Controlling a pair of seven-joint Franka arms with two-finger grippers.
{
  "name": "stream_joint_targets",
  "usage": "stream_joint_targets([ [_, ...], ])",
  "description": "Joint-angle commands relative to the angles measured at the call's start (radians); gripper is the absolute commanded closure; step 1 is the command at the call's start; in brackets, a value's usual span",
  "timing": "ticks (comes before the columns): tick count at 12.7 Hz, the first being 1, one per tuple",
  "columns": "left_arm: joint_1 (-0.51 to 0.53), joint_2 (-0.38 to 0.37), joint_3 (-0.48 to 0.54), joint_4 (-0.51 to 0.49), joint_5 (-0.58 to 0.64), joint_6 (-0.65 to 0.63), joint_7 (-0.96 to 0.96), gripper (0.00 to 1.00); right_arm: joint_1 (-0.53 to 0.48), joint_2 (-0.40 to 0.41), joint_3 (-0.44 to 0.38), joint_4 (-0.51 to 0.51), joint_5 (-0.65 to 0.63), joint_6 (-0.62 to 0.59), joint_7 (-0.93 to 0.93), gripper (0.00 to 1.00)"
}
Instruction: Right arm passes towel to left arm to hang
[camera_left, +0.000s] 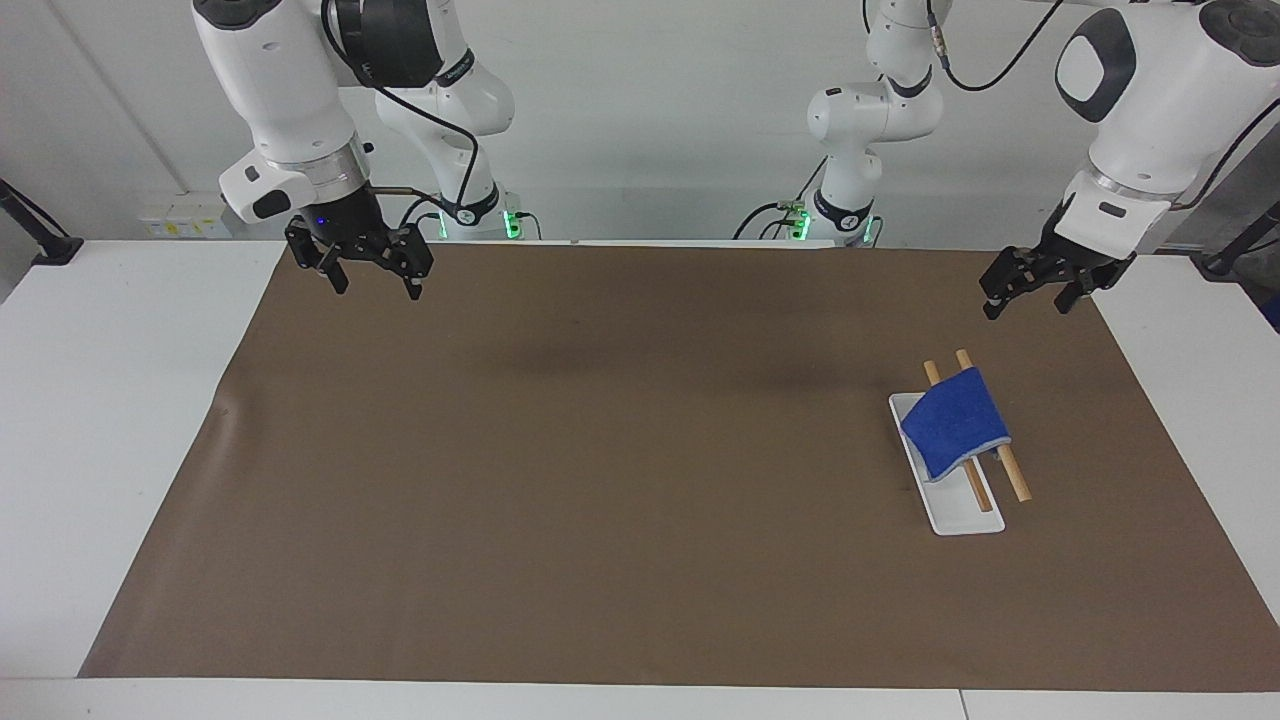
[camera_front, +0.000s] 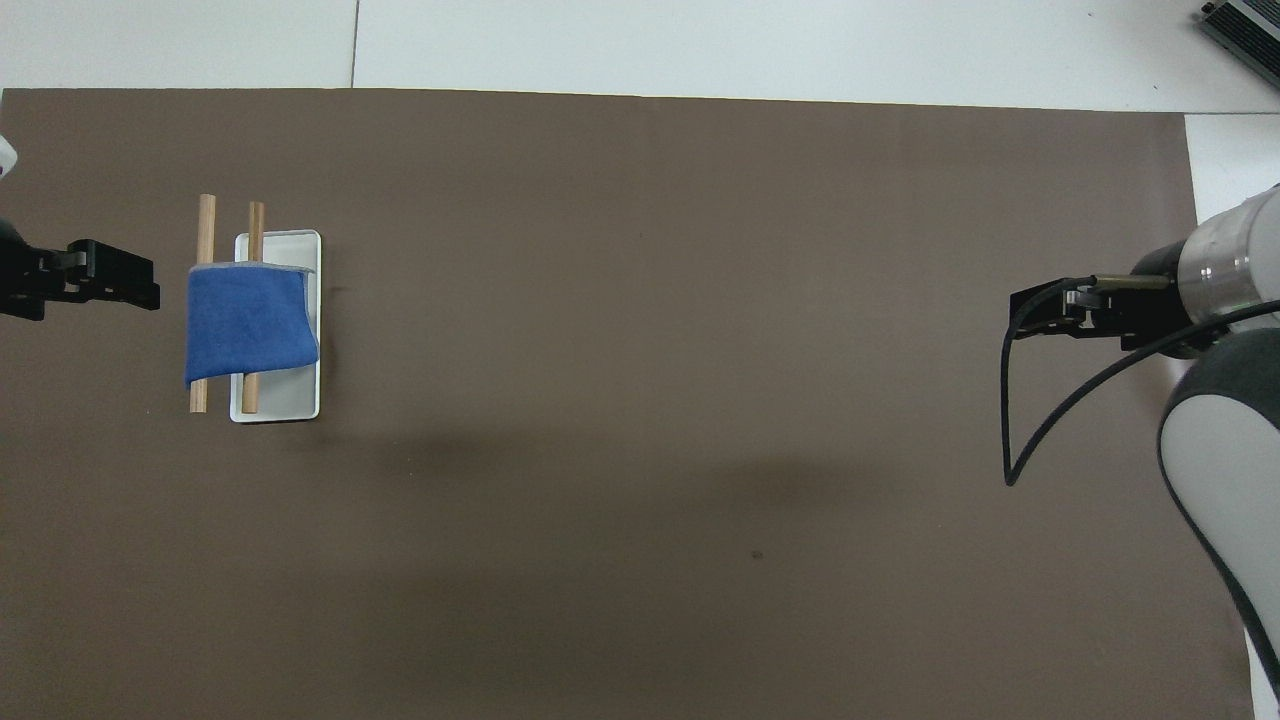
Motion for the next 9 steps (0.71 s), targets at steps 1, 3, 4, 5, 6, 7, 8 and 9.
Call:
stream_joint_targets([
  [1, 0.007, -0.03, -0.003, -0.031, -0.012, 0.007, -0.006, 0.0, -0.013, -0.016, 0.006, -0.018, 0.025, 0.009, -0.029, 0.0],
  [3, 0.007, -0.028, -0.003, -0.031, -0.012, 0.009, -0.007, 0.0, -0.013, -0.016, 0.006, -0.018, 0.025, 0.007, -0.031, 0.0],
  [4, 0.007, -0.028, -0.003, -0.031, -0.012, 0.008, -0.007, 0.0, -0.015, -0.016, 0.006, -0.018, 0.025, 0.003, -0.031, 0.0],
  [5, 0.007, -0.028, -0.003, -0.031, -0.012, 0.007, -0.007, 0.0, -0.018, -0.016, 0.006, -0.018, 0.025, 0.003, -0.029, 0.0],
  [6, 0.007, -0.028, -0.003, -0.031, -0.012, 0.009, -0.007, 0.0, -0.023, -0.016, 0.006, -0.018, 0.025, 0.006, -0.031, 0.0],
  [7, 0.007, -0.028, -0.003, -0.031, -0.012, 0.009, -0.007, 0.0, -0.023, -0.016, 0.006, -0.018, 0.025, 0.006, -0.031, 0.0],
  [8, 0.007, -0.028, -0.003, -0.031, -0.012, 0.008, -0.007, 0.0, -0.021, -0.016, 0.006, -0.018, 0.025, 0.006, -0.031, 0.0],
  [9, 0.007, -0.028, -0.003, -0.031, -0.012, 0.009, -0.007, 0.0, -0.02, -0.016, 0.007, -0.017, 0.025, 0.006, -0.032, 0.0],
])
